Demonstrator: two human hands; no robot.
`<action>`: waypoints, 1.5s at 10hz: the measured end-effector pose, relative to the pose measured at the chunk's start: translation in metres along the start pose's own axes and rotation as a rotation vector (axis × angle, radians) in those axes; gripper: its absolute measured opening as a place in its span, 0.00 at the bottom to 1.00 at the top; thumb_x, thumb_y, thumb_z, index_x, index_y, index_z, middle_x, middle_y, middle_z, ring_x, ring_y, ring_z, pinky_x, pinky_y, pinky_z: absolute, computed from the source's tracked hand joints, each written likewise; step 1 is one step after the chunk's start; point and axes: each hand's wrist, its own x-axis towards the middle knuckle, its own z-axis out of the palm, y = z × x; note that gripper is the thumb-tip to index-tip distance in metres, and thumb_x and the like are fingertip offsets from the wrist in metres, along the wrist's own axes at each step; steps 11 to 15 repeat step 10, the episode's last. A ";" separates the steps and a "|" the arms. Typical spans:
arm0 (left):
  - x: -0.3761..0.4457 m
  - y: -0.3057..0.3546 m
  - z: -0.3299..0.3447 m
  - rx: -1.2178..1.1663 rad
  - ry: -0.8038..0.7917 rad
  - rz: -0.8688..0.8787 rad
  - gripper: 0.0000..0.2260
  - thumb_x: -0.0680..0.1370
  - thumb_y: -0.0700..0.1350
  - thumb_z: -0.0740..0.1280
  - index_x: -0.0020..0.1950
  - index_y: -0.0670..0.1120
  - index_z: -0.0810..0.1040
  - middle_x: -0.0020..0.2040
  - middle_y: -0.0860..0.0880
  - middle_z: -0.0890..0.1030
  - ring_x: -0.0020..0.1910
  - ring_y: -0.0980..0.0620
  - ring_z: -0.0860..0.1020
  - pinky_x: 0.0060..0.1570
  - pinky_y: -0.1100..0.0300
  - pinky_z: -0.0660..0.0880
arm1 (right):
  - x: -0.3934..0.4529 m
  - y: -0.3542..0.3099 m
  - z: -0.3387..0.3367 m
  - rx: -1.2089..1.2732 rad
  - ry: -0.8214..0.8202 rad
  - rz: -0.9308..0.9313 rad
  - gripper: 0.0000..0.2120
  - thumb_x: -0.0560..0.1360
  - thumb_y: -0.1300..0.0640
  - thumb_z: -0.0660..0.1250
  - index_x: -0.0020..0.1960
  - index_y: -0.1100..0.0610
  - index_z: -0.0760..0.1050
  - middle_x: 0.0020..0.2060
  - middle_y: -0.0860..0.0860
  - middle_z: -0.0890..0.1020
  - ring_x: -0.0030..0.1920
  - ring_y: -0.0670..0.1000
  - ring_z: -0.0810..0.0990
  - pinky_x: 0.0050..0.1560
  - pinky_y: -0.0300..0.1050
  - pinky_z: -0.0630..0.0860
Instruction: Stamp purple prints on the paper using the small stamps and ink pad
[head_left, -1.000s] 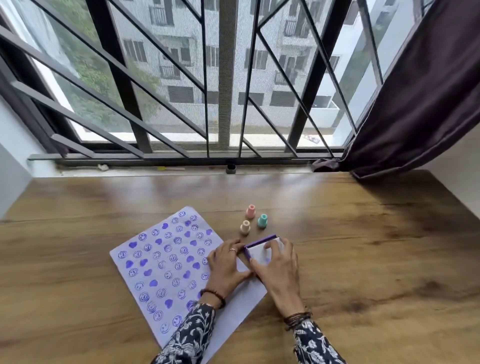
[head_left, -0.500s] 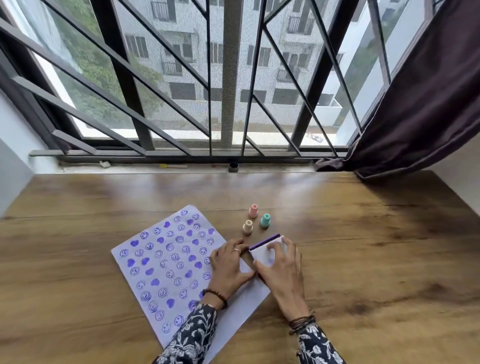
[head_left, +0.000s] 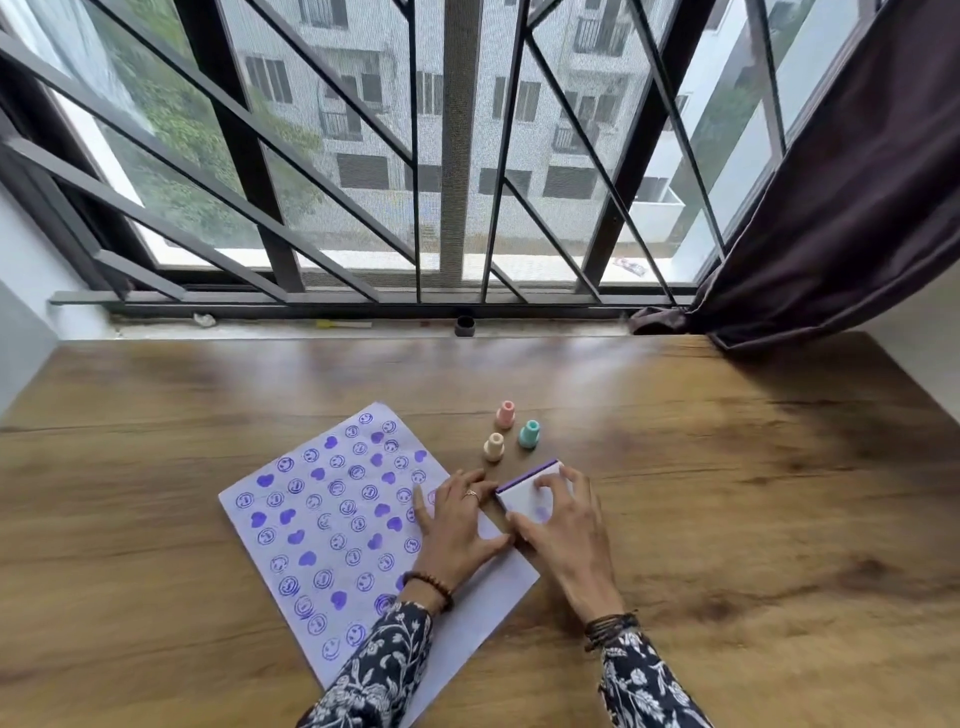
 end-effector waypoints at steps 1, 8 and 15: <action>0.001 0.000 -0.002 -0.008 -0.054 0.001 0.28 0.68 0.56 0.70 0.65 0.53 0.67 0.70 0.54 0.64 0.72 0.54 0.57 0.69 0.43 0.33 | 0.005 -0.002 0.000 -0.004 0.018 -0.002 0.23 0.64 0.47 0.73 0.56 0.54 0.74 0.63 0.53 0.72 0.63 0.55 0.69 0.61 0.46 0.68; 0.018 -0.001 -0.020 0.114 -0.317 0.175 0.43 0.66 0.56 0.73 0.73 0.48 0.54 0.74 0.49 0.59 0.74 0.53 0.55 0.71 0.45 0.37 | -0.012 -0.001 0.014 -0.074 0.163 0.093 0.25 0.67 0.40 0.71 0.58 0.51 0.72 0.64 0.53 0.70 0.62 0.57 0.69 0.62 0.52 0.69; 0.000 0.000 -0.035 0.178 0.027 0.154 0.36 0.75 0.54 0.63 0.73 0.48 0.45 0.75 0.48 0.55 0.75 0.53 0.50 0.69 0.56 0.31 | -0.011 -0.013 0.009 -0.091 0.201 -0.094 0.22 0.74 0.47 0.66 0.63 0.57 0.71 0.65 0.57 0.72 0.67 0.60 0.67 0.67 0.55 0.66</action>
